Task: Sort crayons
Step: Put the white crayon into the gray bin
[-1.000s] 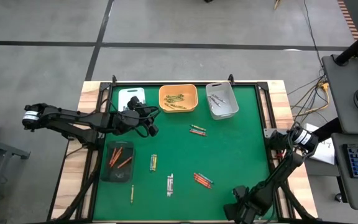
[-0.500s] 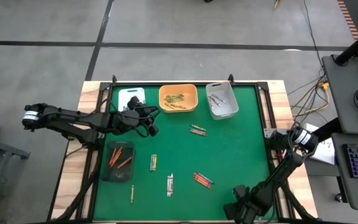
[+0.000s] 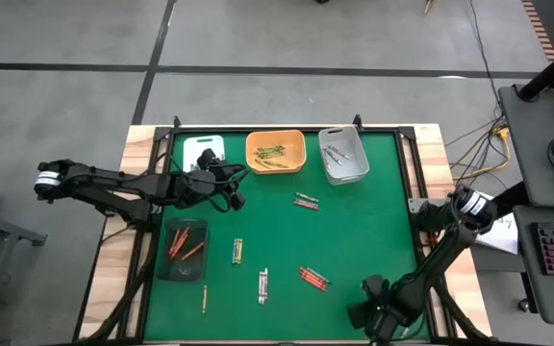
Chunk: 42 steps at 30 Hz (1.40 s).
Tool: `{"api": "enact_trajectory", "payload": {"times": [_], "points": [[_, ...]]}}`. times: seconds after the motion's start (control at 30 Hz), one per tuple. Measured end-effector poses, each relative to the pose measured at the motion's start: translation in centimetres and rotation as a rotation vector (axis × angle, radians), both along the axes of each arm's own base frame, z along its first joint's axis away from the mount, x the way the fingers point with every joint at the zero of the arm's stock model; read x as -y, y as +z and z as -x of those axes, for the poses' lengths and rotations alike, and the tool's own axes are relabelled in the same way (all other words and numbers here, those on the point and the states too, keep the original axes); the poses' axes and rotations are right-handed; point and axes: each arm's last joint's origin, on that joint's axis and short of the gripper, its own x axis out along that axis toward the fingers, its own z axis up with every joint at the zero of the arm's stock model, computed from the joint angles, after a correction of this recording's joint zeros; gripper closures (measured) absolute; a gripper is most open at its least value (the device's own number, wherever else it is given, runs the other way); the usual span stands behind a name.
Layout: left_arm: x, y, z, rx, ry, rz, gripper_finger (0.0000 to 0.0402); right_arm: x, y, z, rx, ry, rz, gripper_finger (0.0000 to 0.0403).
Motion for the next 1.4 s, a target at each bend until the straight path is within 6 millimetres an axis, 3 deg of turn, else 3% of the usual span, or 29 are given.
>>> {"api": "enact_trajectory", "payload": {"times": [0.13,0.27,0.37,0.67,0.97,1.23,1.4], "points": [[0.0,0.0,0.0,0.000,0.000,0.000,0.0345,-0.8,1.3,0.0,0.049,0.088,-0.128,0.0306],[0.0,0.0,0.0,0.001,0.000,0.001,0.0345,-1.7,1.6,-0.3,0.109,0.134,-0.217,0.0375],[0.0,0.0,0.0,0.000,0.000,0.001,0.0345,-2.2,1.1,-0.6,0.128,0.172,-0.240,0.0391],[0.0,0.0,0.0,-0.002,0.000,0.001,0.0345,-2.7,-0.9,-0.9,0.093,0.222,-0.222,0.0394],[0.0,0.0,0.0,0.000,0.000,0.001,0.0345,-2.4,-1.6,-0.8,0.084,0.212,-0.187,0.0394],[0.0,0.0,0.0,-0.001,0.000,0.000,0.0345,-1.6,-2.3,-0.4,0.045,0.200,-0.119,0.0394],[0.0,0.0,0.0,0.000,0.000,0.000,0.0345,0.0,-1.6,0.4,0.019,0.189,0.031,0.0394]]}}
